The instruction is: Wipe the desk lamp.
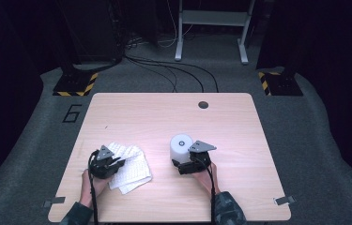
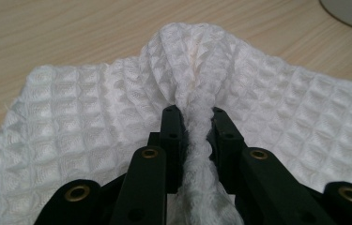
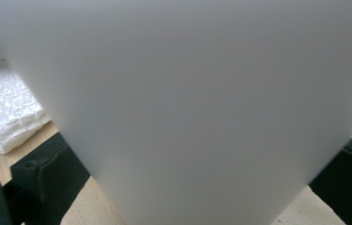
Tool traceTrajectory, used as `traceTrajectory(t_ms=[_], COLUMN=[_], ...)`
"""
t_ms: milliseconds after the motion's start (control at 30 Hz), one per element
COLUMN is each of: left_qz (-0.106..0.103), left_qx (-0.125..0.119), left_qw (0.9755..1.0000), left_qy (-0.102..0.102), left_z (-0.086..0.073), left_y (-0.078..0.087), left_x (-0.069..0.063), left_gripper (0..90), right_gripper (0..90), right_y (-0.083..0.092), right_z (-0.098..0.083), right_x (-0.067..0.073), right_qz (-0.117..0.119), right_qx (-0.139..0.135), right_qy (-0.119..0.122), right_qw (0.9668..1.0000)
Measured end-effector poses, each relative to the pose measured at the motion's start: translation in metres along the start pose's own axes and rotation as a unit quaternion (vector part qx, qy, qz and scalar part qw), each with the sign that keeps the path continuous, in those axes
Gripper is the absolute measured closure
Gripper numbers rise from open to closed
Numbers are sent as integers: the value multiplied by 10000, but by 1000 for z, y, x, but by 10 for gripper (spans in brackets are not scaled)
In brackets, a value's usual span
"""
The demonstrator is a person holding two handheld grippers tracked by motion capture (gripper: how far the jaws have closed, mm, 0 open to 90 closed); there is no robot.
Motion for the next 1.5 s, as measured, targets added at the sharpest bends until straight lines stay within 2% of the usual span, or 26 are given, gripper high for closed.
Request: traceTrajectory(t_ms=[333,467,567,633,867,1133,1200,1367,1500], left_qz=[-93,-164,-177,-189,-235,-397,-457,-559,-679], left_qx=[-321,-477,-530,-579,-765,-909,-880,-862,-919], left_qw=[9990,9983,9977,9970,9945,9912,9906,9880,9865], left_qy=[-294,-278,-380,-471,-676,-876,-945,-1155,-1177], left_z=[26,35,42,48,68,93,98,111,119], left_y=[20,25,29,32,40,43,43,37,32], left_x=[-10,-11,-13,-15,-23,-35,-39,-49,-57], left_gripper=[782,783,783,783,784,786,786,786,786], right_gripper=[41,56,60,62,66,69,69,69,69], right_y=[-1,-3,-3,-3,-2,-2,-2,-2,-2], right_z=[0,0,0,0,0,0,0,0,0], right_x=[1,1,1,2,2,3,2,3,3], right_qz=[-41,-38,-48,-107,-94,-104,-111,-111,-113], right_qx=[-19,9,18,-7,17,29,25,24,12], right_qy=[21,107,110,135,170,196,194,194,177], right_qw=[10000,9999,9999,9999,9998,9997,9997,9997,9998])
Point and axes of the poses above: each handheld gripper's, and its own axes: y roughly backward along the jaws, z roughly out of its top, x roughly to its left, the point moved 1 cm from there along -y, roughly forward along the jaws, and after that the axes turned 4 degrees about -x, right-handed, at the moved point
